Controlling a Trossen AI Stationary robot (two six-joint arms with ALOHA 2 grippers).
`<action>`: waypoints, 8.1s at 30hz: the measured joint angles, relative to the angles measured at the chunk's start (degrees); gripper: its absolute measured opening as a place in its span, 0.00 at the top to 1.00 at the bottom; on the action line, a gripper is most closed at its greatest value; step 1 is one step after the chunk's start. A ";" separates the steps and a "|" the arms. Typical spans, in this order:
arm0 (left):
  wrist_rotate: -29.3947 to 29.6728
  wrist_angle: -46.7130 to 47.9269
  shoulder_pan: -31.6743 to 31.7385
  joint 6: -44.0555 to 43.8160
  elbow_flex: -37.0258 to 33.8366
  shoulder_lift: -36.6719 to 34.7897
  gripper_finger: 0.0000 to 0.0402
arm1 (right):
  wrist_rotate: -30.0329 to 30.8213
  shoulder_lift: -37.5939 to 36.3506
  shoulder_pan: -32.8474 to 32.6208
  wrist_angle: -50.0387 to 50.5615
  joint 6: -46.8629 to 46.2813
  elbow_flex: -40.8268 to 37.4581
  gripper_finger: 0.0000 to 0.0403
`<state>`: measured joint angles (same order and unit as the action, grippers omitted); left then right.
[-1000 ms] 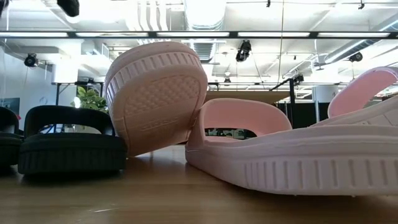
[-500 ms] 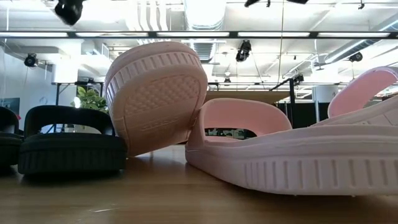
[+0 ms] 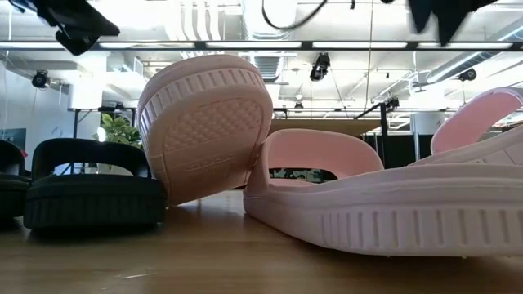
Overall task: Pick and place slides into the shelf
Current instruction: Put the top right pink slide on the shelf
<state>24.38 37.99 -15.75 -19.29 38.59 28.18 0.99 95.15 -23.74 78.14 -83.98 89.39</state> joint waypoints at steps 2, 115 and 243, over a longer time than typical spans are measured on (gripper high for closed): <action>0.15 0.09 0.00 0.56 -0.55 0.44 1.00 | -2.65 1.96 -0.24 2.87 0.77 2.04 0.57; 0.02 -0.09 0.00 0.02 -1.49 2.22 1.00 | 11.93 -21.79 16.91 -17.60 33.59 -7.72 0.97; 13.44 -13.04 0.04 -3.78 6.34 7.02 1.00 | -2.45 25.88 52.83 4.61 72.07 37.74 0.97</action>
<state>37.82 24.95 -15.70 -23.07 44.93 35.20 -1.45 121.03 29.08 82.75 -11.91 127.13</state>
